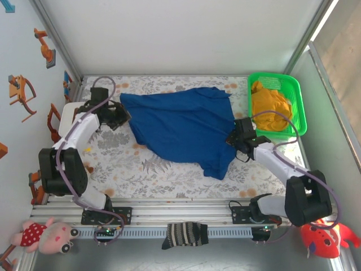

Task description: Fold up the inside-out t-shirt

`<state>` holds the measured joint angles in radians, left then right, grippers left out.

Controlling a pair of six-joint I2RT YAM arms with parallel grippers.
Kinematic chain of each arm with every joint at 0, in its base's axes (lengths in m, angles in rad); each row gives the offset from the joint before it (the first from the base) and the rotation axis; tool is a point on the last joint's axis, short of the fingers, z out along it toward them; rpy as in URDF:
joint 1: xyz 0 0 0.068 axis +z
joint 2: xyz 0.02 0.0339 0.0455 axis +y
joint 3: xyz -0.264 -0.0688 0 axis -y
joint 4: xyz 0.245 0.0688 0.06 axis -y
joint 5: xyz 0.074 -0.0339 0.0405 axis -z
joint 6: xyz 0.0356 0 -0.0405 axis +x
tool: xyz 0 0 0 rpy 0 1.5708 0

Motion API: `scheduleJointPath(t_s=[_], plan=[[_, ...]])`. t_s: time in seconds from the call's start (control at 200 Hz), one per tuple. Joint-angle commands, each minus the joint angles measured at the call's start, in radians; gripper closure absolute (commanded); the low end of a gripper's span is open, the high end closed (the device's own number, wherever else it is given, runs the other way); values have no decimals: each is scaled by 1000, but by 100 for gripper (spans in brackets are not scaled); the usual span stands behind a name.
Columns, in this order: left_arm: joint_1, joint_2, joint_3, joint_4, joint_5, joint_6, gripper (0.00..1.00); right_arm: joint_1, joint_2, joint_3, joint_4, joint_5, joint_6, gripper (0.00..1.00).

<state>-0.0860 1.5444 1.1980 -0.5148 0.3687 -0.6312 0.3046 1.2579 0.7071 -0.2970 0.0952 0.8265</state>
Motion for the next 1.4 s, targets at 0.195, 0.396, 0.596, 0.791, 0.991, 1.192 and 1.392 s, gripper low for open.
scheduleJointPath(t_s=[0.195, 0.396, 0.596, 0.791, 0.991, 1.192, 1.392], plan=[[106, -103, 64, -131, 157, 113, 100, -63, -119, 22, -93, 60, -55, 100], [155, -39, 92, -135, 165, 172, 92, -64, -103, 22, -93, 38, -64, 100], [144, 27, -10, -73, 167, 129, 67, -64, -41, 23, -51, -10, -68, 100], [38, -109, -261, 18, -8, 41, 59, -64, -18, 27, -33, -18, -75, 100], [-36, -153, -400, 67, -181, -16, 50, -64, 6, 51, -29, -26, -82, 100], [-37, -46, -329, 48, -256, 14, 44, -64, 0, 61, -31, -35, -84, 100], [-37, 130, -219, 67, -233, 37, 45, -64, -33, 58, -41, -52, -82, 100]])
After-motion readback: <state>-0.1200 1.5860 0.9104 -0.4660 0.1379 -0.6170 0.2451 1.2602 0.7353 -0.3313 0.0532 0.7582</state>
